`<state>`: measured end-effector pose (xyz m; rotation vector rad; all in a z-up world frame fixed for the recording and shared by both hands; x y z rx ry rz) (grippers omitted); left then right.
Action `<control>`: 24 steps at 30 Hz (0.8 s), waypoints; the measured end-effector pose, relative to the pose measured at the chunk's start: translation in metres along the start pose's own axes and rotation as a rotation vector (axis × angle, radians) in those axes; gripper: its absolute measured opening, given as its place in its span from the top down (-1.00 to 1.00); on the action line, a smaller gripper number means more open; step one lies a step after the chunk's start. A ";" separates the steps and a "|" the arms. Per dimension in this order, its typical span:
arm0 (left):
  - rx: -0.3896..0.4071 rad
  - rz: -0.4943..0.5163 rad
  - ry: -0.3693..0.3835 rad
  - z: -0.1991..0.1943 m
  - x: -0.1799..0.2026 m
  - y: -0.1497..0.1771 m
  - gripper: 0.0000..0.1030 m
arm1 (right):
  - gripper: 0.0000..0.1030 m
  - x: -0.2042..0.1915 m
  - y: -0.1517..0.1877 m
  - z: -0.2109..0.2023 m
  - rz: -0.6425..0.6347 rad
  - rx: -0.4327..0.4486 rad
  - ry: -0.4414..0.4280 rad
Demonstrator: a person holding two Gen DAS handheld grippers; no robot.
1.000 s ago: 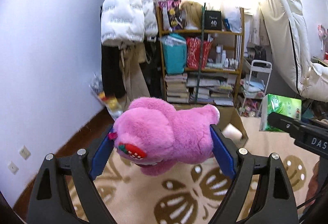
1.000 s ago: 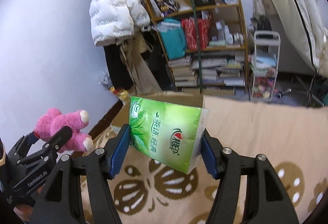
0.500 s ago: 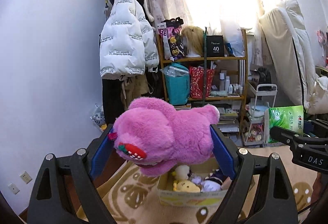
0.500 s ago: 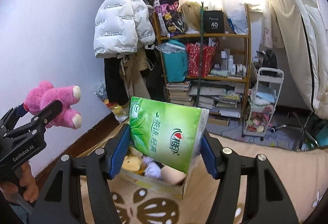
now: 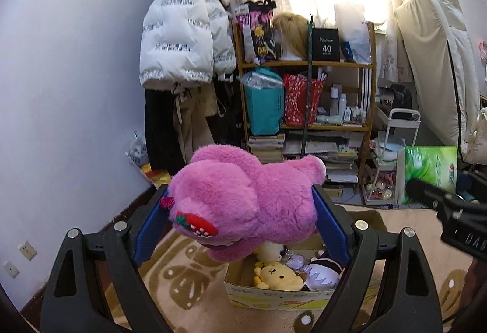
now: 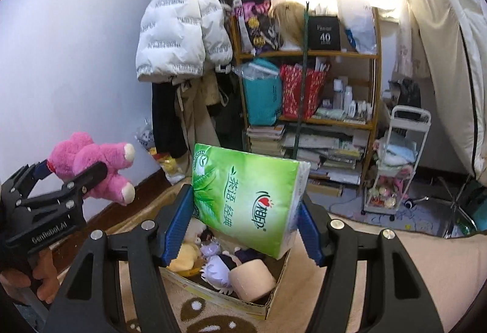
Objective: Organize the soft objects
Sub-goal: 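Lift plush bear and green tissue pack and carry both over the box, then open both tools to drop plush bear and green tissue pack into box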
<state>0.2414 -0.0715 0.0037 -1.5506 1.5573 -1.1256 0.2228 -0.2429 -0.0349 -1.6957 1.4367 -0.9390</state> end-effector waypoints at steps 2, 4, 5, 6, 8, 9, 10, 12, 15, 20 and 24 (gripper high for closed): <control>-0.020 0.001 -0.005 0.010 -0.001 0.008 -0.70 | -0.32 -0.002 0.009 0.011 0.004 -0.024 -0.011; -0.041 0.004 -0.012 0.020 -0.002 0.016 -0.70 | -0.32 -0.003 0.017 0.020 0.008 -0.041 -0.020; -0.057 0.004 -0.012 0.026 -0.002 0.022 -0.70 | -0.32 -0.004 0.022 0.024 0.009 -0.050 -0.024; -0.072 0.003 -0.010 0.031 -0.002 0.025 -0.70 | -0.32 -0.004 0.025 0.028 0.009 -0.059 -0.026; -0.096 0.000 -0.010 0.039 -0.002 0.032 -0.70 | -0.32 -0.005 0.032 0.036 0.010 -0.078 -0.034; -0.107 -0.001 -0.009 0.042 -0.002 0.036 -0.70 | -0.32 -0.006 0.034 0.039 0.011 -0.086 -0.038; -0.119 -0.001 -0.010 0.047 -0.002 0.039 -0.70 | -0.32 -0.007 0.037 0.042 0.012 -0.093 -0.041; -0.146 0.001 -0.013 0.054 -0.003 0.047 -0.71 | -0.33 -0.009 0.044 0.048 0.010 -0.112 -0.047; -0.179 -0.001 -0.028 0.062 -0.006 0.057 -0.71 | -0.34 -0.011 0.055 0.056 0.019 -0.144 -0.061; -0.224 0.000 -0.044 0.072 -0.007 0.071 -0.71 | -0.35 -0.015 0.063 0.062 0.009 -0.173 -0.071; -0.237 0.015 -0.048 0.072 -0.006 0.078 -0.74 | -0.35 -0.018 0.065 0.061 -0.003 -0.180 -0.072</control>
Point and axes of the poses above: each gripper's, at about its wrist camera, not at the fingertips, and z roughly the way its jaws point, x to its right, y to its underside, the point moved 8 cm from there along z, roughly the way its jaws point, and after that the axes turned 13 degrees about -z, right-handed, at the moved point
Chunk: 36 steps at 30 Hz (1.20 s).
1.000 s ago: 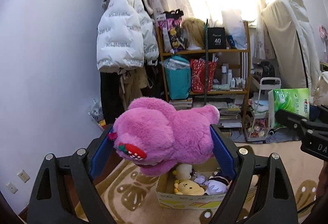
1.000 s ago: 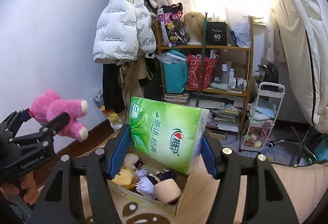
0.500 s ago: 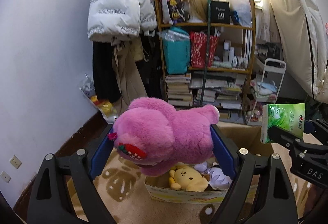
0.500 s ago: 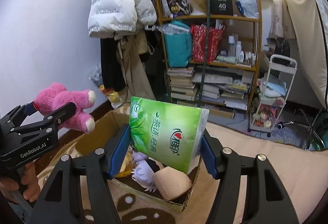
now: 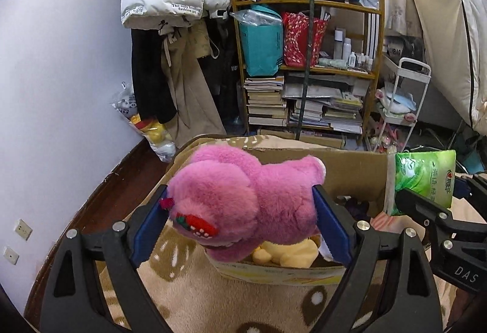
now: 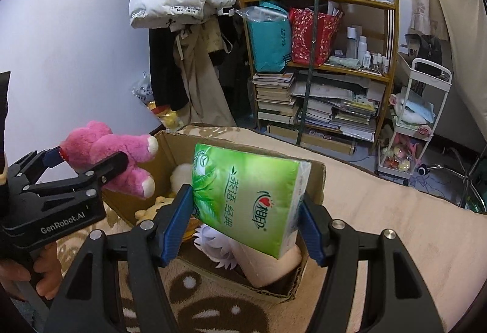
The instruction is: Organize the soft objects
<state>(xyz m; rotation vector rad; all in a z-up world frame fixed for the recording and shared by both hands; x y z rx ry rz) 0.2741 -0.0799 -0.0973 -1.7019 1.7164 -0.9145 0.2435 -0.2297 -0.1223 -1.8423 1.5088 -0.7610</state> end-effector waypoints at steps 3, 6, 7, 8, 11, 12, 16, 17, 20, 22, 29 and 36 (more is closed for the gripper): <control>-0.011 0.007 0.001 0.001 0.001 0.004 -0.75 | -0.35 -0.003 0.003 0.001 -0.012 -0.009 0.001; -0.027 0.018 0.000 0.003 0.003 0.007 -0.75 | -0.36 -0.005 0.005 0.004 -0.018 -0.025 -0.001; -0.030 0.020 0.001 0.003 0.003 0.008 -0.75 | -0.36 -0.005 0.006 0.005 -0.020 -0.029 -0.002; -0.033 0.025 0.004 0.004 0.004 0.008 -0.75 | -0.37 -0.006 0.007 0.006 -0.023 -0.035 -0.002; -0.030 0.036 -0.004 0.005 0.002 0.007 -0.75 | -0.41 -0.006 0.008 0.008 -0.034 -0.046 -0.001; -0.026 0.035 -0.005 0.004 0.002 0.006 -0.75 | -0.41 -0.007 0.008 0.008 -0.037 -0.043 -0.001; -0.024 0.033 -0.008 0.005 0.000 0.005 -0.81 | -0.52 -0.007 0.007 0.007 -0.048 -0.035 0.004; -0.024 0.034 -0.009 0.005 -0.001 0.004 -0.83 | -0.52 -0.007 0.007 0.007 -0.043 -0.035 0.000; -0.020 0.042 -0.012 0.004 -0.001 0.004 -0.83 | -0.61 -0.006 0.005 0.005 -0.020 -0.028 -0.023; -0.008 0.057 -0.024 0.001 -0.002 0.003 -0.84 | -0.72 -0.005 0.005 0.002 -0.029 -0.018 -0.005; 0.052 0.077 -0.012 -0.016 0.003 -0.003 -0.97 | -0.79 -0.004 0.006 -0.009 -0.041 -0.023 0.022; 0.126 0.091 -0.040 -0.039 0.005 -0.008 -0.98 | -0.95 0.005 0.001 -0.030 -0.016 0.014 0.051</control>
Point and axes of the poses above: each gripper's, at about its wrist camera, not at the fingertips, and z roughly the way its jaws point, x to its right, y to its underside, the point moved 8 cm from there along z, roughly the way its jaws point, and after that the axes turned 13 degrees about -z, right-handed, at the moved point
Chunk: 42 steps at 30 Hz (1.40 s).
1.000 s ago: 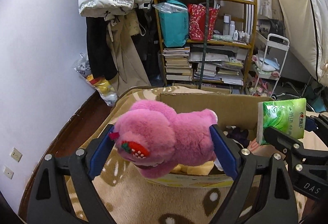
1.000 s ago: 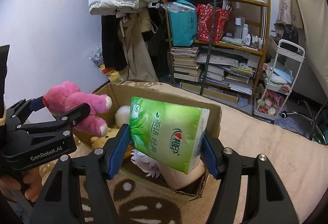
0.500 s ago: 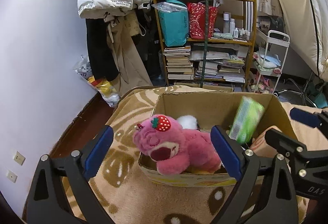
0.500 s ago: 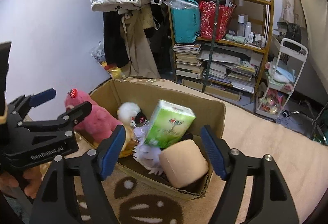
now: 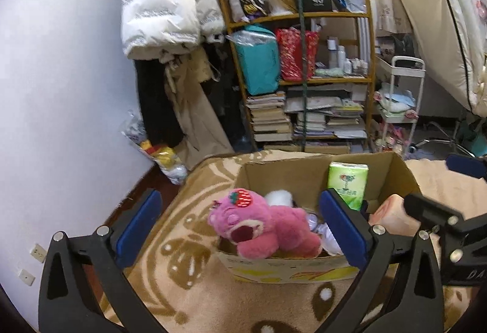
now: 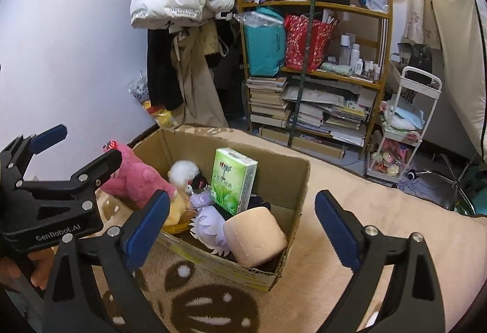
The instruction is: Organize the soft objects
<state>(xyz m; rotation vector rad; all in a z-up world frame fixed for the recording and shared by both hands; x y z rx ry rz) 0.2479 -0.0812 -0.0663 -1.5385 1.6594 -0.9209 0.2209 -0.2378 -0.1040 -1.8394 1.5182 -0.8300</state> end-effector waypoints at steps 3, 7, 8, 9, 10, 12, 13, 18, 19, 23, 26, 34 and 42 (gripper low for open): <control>0.011 -0.011 -0.005 -0.011 -0.007 -0.001 -0.98 | -0.96 0.002 0.000 -0.009 0.017 0.010 -0.001; 0.009 -0.042 -0.010 -0.024 -0.022 -0.003 -0.98 | -0.96 0.010 0.003 -0.028 0.082 0.039 -0.016; 0.005 -0.055 -0.006 -0.028 -0.027 -0.004 -0.98 | -0.97 0.010 0.003 -0.034 0.082 0.048 -0.017; 0.000 -0.064 -0.001 -0.032 -0.030 -0.004 -0.98 | -0.98 0.010 0.002 -0.040 0.077 0.061 -0.025; -0.004 -0.075 0.002 -0.037 -0.034 -0.006 -0.98 | -0.99 0.010 0.001 -0.046 0.076 0.071 -0.023; 0.005 -0.086 -0.008 -0.049 -0.041 -0.011 -0.98 | -1.00 0.011 -0.001 -0.057 0.070 0.090 -0.009; 0.005 -0.089 -0.004 -0.057 -0.045 -0.014 -0.98 | -1.00 0.011 -0.003 -0.066 0.061 0.105 0.003; 0.022 -0.113 0.010 -0.093 -0.056 -0.020 -0.98 | -1.00 0.010 -0.008 -0.099 0.048 0.144 0.039; 0.038 -0.109 0.002 -0.102 -0.058 -0.021 -0.98 | -1.00 0.009 -0.008 -0.105 0.048 0.149 0.044; 0.079 -0.091 -0.012 -0.134 -0.063 -0.021 -0.98 | -1.00 0.008 -0.009 -0.130 0.048 0.166 0.056; 0.103 -0.072 -0.015 -0.159 -0.067 -0.018 -0.98 | -1.00 0.008 -0.007 -0.147 0.061 0.190 0.061; 0.139 -0.087 -0.019 -0.201 -0.080 -0.004 -0.98 | -1.00 0.001 0.003 -0.187 0.050 0.243 0.089; 0.145 -0.107 0.004 -0.220 -0.088 0.009 -0.98 | -1.00 -0.005 0.021 -0.224 0.069 0.332 0.083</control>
Point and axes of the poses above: each gripper's, at about its wrist camera, not at the fingertips, and z roughly the way its jaws point, x to its right, y to its underside, the point moved 8 cm from there along z, roughly the way its jaws point, and after that the axes turned 13 degrees about -z, right-handed, at the moved point
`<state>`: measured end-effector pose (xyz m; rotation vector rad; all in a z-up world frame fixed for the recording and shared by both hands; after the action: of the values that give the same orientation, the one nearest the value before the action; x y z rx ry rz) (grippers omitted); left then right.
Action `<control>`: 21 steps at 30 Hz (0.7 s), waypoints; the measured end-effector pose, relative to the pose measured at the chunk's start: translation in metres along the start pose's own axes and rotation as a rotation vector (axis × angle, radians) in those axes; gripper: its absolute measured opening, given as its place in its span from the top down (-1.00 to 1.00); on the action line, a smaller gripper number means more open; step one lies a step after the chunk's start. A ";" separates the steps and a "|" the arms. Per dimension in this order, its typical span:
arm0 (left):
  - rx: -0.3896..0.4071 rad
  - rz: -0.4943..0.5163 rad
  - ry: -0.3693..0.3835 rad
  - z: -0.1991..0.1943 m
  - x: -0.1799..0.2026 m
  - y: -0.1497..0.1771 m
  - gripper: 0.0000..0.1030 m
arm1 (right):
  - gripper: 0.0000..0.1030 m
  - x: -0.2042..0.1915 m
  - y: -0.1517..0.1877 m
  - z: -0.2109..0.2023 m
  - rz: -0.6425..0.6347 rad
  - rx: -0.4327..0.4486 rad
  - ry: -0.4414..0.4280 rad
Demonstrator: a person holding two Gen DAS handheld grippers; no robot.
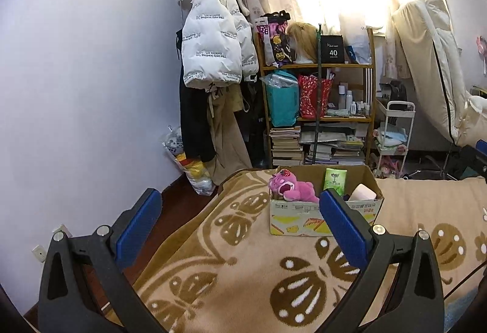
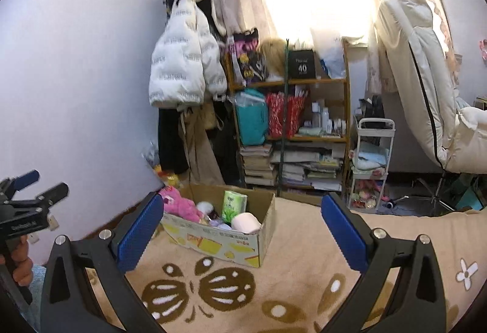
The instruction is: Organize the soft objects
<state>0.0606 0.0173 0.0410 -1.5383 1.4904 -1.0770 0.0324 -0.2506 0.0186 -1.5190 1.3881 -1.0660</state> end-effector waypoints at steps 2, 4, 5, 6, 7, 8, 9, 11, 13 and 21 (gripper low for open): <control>0.003 -0.007 0.008 -0.003 -0.002 0.001 -0.98 | -1.00 0.002 0.000 -0.006 0.014 0.001 0.010; 0.008 -0.006 0.009 -0.009 -0.004 0.004 -0.98 | -1.00 0.002 0.000 -0.010 0.018 0.003 0.017; 0.013 -0.003 0.009 -0.011 -0.004 0.005 -0.98 | -1.00 0.002 0.001 -0.011 0.017 0.001 0.020; 0.018 0.003 0.008 -0.013 -0.005 0.006 -0.98 | -1.00 0.001 0.003 -0.013 0.014 -0.004 0.024; 0.020 0.005 0.007 -0.014 -0.005 0.007 -0.98 | -1.00 0.001 0.005 -0.014 0.014 -0.009 0.026; 0.021 0.005 0.009 -0.015 -0.004 0.008 -0.98 | -1.00 0.000 0.006 -0.014 0.015 -0.014 0.029; 0.021 0.001 0.013 -0.016 -0.005 0.010 -0.98 | -1.00 0.001 0.008 -0.014 0.016 -0.018 0.031; 0.013 -0.012 0.025 -0.013 -0.005 0.014 -0.98 | -1.00 -0.001 0.011 -0.013 0.018 -0.025 0.036; 0.000 -0.011 0.027 -0.008 -0.005 0.019 -0.98 | -1.00 -0.003 0.013 -0.010 0.008 -0.034 0.042; -0.057 -0.016 -0.003 0.014 -0.013 0.033 -0.98 | -1.00 -0.004 0.024 0.003 -0.016 -0.068 0.068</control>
<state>0.0611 0.0271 0.0046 -1.5924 1.5209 -1.0496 0.0272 -0.2486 -0.0055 -1.5579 1.4746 -1.0986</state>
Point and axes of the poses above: each gripper's, at about its wrist camera, not at the fingertips, and z roughly the way its jaws point, x to its right, y to its underside, the point moved 8 cm from there along z, roughly the way its jaws point, and after that the axes turned 13 degrees about -z, right-handed, at the moved point
